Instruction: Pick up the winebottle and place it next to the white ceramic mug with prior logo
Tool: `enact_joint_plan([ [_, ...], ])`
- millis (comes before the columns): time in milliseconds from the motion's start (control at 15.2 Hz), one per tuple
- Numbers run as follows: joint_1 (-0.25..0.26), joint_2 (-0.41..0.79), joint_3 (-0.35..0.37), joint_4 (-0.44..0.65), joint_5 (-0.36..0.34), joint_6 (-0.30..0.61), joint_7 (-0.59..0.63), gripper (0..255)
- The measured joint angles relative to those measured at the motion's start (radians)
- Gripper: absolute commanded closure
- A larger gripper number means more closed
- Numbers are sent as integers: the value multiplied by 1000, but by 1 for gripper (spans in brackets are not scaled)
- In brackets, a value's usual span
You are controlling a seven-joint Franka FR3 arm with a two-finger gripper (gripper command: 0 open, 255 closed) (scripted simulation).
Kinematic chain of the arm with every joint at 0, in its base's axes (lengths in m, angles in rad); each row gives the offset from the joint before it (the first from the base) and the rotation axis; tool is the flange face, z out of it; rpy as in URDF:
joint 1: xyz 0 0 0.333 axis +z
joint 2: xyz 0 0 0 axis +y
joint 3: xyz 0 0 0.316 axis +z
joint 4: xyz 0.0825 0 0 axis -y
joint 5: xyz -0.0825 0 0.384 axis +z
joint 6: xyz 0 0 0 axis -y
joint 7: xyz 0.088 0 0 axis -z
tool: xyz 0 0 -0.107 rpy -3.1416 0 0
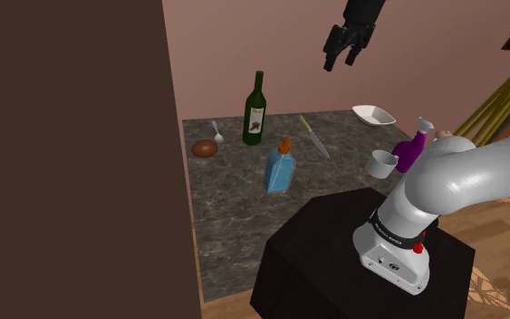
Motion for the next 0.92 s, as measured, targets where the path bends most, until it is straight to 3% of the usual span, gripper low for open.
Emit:
enact_joint_plan([
  [330, -6, 109, -2, 33, 5, 73, 23, 0],
  [924, -20, 448, -9, 196, 23, 243, 86, 0],
])
